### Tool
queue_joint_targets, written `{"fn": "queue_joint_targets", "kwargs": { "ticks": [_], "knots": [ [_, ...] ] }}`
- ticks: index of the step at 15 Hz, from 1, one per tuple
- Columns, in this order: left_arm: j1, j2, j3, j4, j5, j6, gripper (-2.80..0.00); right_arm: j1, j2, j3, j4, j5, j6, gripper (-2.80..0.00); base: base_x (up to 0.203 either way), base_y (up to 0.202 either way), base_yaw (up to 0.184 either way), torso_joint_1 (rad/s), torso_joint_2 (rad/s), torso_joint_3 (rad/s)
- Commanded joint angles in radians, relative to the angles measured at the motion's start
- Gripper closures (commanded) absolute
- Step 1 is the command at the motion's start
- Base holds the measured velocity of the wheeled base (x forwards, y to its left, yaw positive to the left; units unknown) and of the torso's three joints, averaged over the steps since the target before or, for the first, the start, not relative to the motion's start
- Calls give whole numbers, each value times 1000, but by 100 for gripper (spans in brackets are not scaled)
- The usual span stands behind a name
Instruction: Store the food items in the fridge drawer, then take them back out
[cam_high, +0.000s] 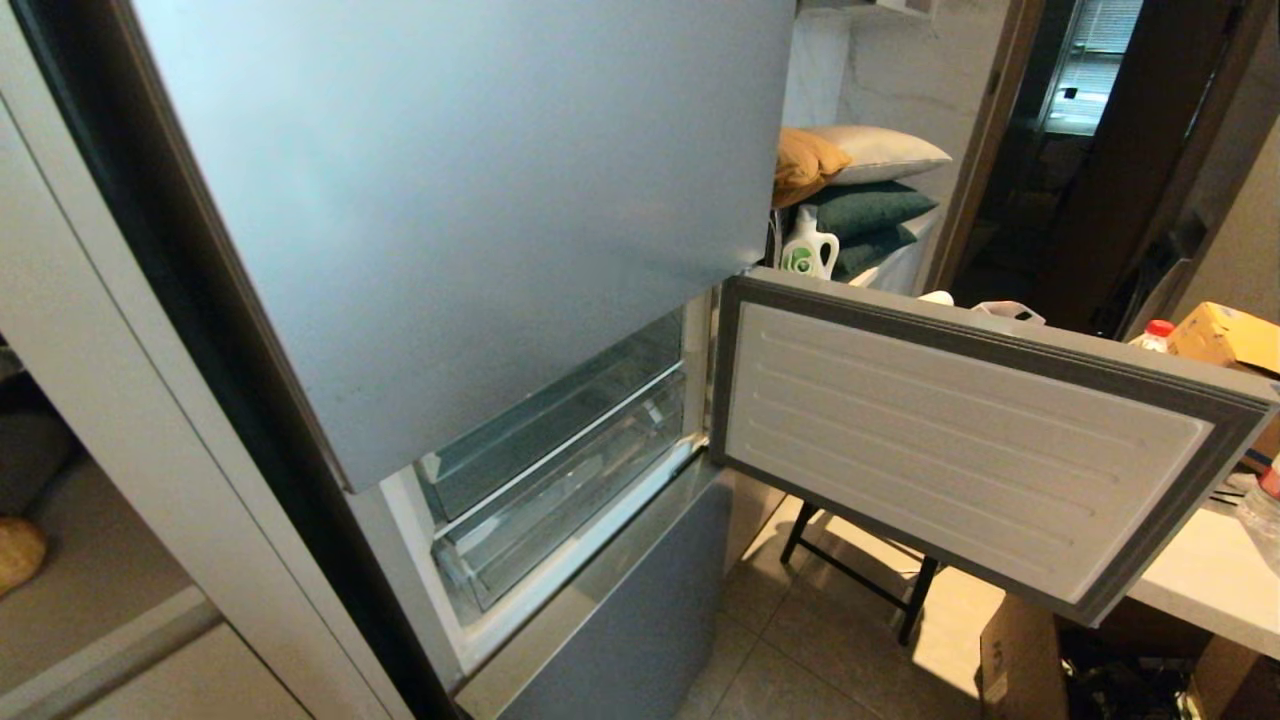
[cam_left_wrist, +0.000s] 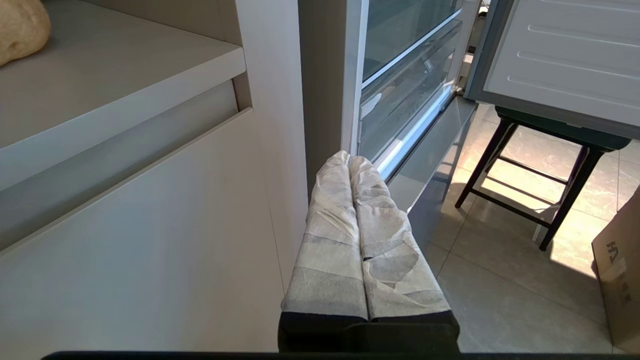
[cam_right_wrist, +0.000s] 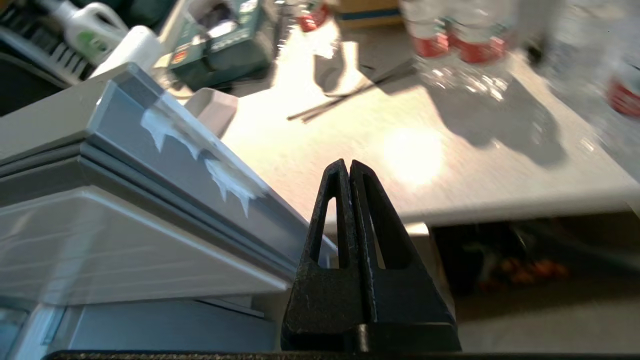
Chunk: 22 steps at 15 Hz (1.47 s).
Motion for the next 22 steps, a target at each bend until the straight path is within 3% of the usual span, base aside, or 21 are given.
{"fn": "queue_joint_targets", "kwargs": {
  "ticks": [1, 7, 22],
  "knots": [
    [0, 0, 11, -1, 0, -1, 0, 51, 114, -38, -61, -6, 1, 0, 0, 0, 0, 0, 0, 0],
    [0, 0, 10, -1, 0, 0, 0, 170, 276, -210, -71, -71, 1, 0, 0, 0, 0, 0, 0, 0],
    [0, 0, 9, -1, 0, 0, 0, 369, 477, -444, -123, -69, 7, 0, 0, 0, 0, 0, 0, 0]
  ]
}}
